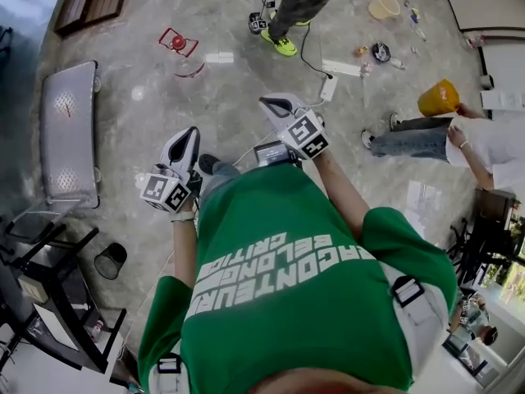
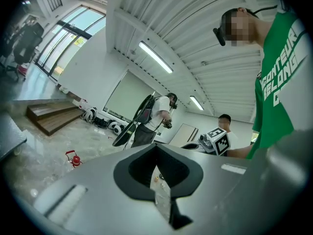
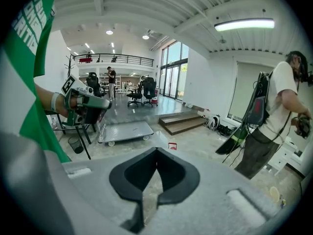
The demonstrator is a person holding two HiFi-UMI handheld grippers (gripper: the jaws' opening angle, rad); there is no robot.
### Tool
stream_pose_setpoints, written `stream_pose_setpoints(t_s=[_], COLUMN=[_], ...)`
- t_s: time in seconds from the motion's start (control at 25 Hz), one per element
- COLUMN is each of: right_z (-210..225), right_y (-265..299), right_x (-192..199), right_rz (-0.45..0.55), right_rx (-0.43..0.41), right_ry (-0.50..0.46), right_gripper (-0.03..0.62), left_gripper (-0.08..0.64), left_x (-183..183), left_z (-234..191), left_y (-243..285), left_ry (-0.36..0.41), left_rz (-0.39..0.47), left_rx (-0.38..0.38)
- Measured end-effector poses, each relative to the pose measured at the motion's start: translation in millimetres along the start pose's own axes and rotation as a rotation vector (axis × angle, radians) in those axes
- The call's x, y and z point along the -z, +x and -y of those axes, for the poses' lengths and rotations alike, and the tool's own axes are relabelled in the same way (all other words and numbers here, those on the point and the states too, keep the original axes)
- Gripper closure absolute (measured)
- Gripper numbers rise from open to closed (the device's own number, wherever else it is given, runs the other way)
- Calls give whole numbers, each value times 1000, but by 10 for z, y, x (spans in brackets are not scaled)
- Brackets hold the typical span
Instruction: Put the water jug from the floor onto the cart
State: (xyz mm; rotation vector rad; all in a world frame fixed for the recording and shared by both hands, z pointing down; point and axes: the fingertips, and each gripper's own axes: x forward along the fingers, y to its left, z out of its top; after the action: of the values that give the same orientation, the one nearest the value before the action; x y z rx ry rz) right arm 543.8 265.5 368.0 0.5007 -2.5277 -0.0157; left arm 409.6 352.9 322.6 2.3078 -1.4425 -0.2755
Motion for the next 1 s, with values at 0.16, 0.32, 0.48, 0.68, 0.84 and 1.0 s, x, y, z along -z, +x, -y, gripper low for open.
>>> stream_pose_setpoints(t_s=[0.16, 0.32, 0.48, 0.68, 0.84, 1.0], right_z=[-5, -46, -37, -3, -64, -84], right_y=[207, 387, 520, 667, 766, 874], right_x=[-154, -267, -359, -465, -565, -623], right_rz=[-10, -19, -22, -22, -10, -7], right_rx=[14, 23, 34, 57, 63, 55], right_ry=[-8, -14, -13, -24, -39, -40], right_gripper=[598, 598, 598, 599, 599, 599], left_gripper=[546, 546, 546, 546, 546, 546], left_x=[-117, -215, -294, -364, -468, -536], left_z=[-236, -459, -616, -825, -975, -1077], left_y=[-34, -101, -92, -115, -215, -268], left_ry=[1, -24, -33, -30, -19, -15], left_rz=[1, 19, 8, 19, 33, 39], left_rx=[19, 32, 43, 64, 55, 41])
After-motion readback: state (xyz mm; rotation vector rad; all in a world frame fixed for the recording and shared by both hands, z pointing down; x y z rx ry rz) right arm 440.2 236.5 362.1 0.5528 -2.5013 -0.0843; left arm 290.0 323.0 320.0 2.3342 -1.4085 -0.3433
